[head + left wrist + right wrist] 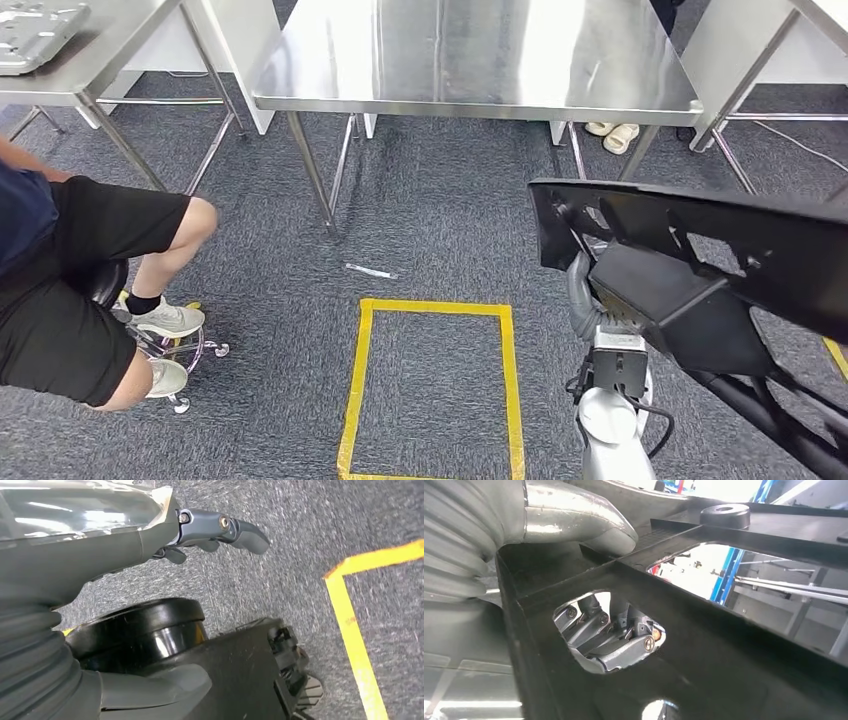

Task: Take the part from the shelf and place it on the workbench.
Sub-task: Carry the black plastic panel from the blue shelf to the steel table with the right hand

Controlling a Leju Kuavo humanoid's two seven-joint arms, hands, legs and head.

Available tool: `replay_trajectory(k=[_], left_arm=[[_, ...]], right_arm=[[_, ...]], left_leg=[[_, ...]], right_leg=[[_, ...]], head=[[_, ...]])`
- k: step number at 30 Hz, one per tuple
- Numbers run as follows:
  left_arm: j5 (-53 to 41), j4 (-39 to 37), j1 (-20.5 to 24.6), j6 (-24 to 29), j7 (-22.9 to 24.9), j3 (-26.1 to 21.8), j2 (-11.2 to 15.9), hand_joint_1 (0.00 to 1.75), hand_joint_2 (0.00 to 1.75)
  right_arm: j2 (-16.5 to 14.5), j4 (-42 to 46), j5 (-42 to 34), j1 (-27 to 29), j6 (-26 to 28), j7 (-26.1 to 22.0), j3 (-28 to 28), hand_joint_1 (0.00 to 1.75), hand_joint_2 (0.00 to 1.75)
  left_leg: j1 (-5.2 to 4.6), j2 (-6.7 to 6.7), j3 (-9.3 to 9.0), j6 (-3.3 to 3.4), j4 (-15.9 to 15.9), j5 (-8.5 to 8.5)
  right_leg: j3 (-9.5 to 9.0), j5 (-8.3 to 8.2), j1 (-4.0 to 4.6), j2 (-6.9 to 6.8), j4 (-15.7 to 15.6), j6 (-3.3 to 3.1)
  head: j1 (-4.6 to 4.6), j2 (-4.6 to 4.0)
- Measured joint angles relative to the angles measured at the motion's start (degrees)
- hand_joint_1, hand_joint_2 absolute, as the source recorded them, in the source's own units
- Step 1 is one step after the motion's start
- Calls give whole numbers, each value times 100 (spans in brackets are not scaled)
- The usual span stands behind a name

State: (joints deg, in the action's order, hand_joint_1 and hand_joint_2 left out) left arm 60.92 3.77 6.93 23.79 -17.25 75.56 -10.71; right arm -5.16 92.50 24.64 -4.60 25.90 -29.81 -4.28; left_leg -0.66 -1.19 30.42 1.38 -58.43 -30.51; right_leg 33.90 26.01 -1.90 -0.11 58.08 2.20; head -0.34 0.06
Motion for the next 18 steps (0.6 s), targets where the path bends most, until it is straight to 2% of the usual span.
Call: replay_trajectory(k=[1,3,4,5,6,7,8,9,10,11,14,15,16,18], left_arm=[[11,-8,3,4,1,0,-2,0,175],[34,-14,7,11,-4,0,-4,0,175],[41,-15,9,15,-17,0,-5,0,175],[43,-15,10,17,-33,0,-5,0,175],[43,-15,11,16,-46,0,-6,0,175],[44,-15,12,11,-49,0,-7,0,175],[47,-18,12,7,-38,-1,-7,0,175],[50,-24,13,4,-24,-1,-7,0,175],[51,-32,16,7,-12,-1,-8,0,175],[52,-39,17,14,-4,-1,-10,0,175],[52,-51,19,37,-1,-1,-24,0,175],[52,-55,19,39,-9,-1,-29,0,175],[52,-57,20,38,-20,0,-33,0,175],[52,-60,18,37,-45,0,-35,0,175]], right_arm=[[-4,0,1,-12,-8,-1,-2,175,175],[-7,-1,3,-25,-17,-2,-6,175,175],[-7,-3,5,-26,-19,-2,-8,175,175],[-7,-5,8,-27,-19,-2,-9,175,175],[-8,-8,10,-28,-19,-2,-10,175,175],[-8,-9,9,-31,-19,-2,-10,175,175],[-11,-9,2,-34,-19,-3,-11,175,175],[-16,-10,-18,-40,-19,-8,-10,175,175],[-22,-11,-42,-46,-19,-18,-10,175,175],[-30,-13,-66,-50,-19,-29,-9,175,175],[-39,-21,-96,-48,-19,-55,-6,175,175],[-40,-25,-97,-55,-19,-65,-6,175,175],[-41,-26,-97,-67,-18,-76,-7,175,175],[-45,-32,-97,-76,-17,-95,-8,175,175]], left_leg=[[8,45,130,-29,-261,-129],[11,121,599,-66,-1099,-447],[10,136,828,-71,-1458,-534],[10,145,974,-65,-1638,-511],[10,150,993,-52,-1577,-366],[10,154,896,-31,-1296,-126],[9,161,736,-2,-890,135],[1,175,576,24,-518,310],[-10,187,440,53,-224,393],[-24,199,368,80,-59,396],[-33,205,275,174,73,353],[-22,204,235,207,94,353],[-11,202,194,236,107,347],[-6,183,158,280,115,314]], right_leg=[[-31,20,-15,11,-4,-46],[-78,65,4,20,-4,-116],[-101,84,18,28,-4,-141],[-131,107,30,42,-4,-158],[-168,132,38,61,-4,-163],[-213,161,42,84,-4,-160],[-253,193,44,106,-6,-147],[-284,223,62,126,-6,-124],[-293,245,75,141,-6,-99],[-296,251,88,152,-11,-67],[-277,226,109,147,46,55],[-222,262,112,128,156,81],[-103,345,112,109,360,86],[331,583,104,82,1072,79]], head=[[-10,0],[-28,0],[-26,0],[-27,0],[-26,-1],[-26,-1],[-28,-1],[-27,-1],[-28,-1],[-26,-1],[-24,0],[-23,0],[-15,0],[-10,0]])
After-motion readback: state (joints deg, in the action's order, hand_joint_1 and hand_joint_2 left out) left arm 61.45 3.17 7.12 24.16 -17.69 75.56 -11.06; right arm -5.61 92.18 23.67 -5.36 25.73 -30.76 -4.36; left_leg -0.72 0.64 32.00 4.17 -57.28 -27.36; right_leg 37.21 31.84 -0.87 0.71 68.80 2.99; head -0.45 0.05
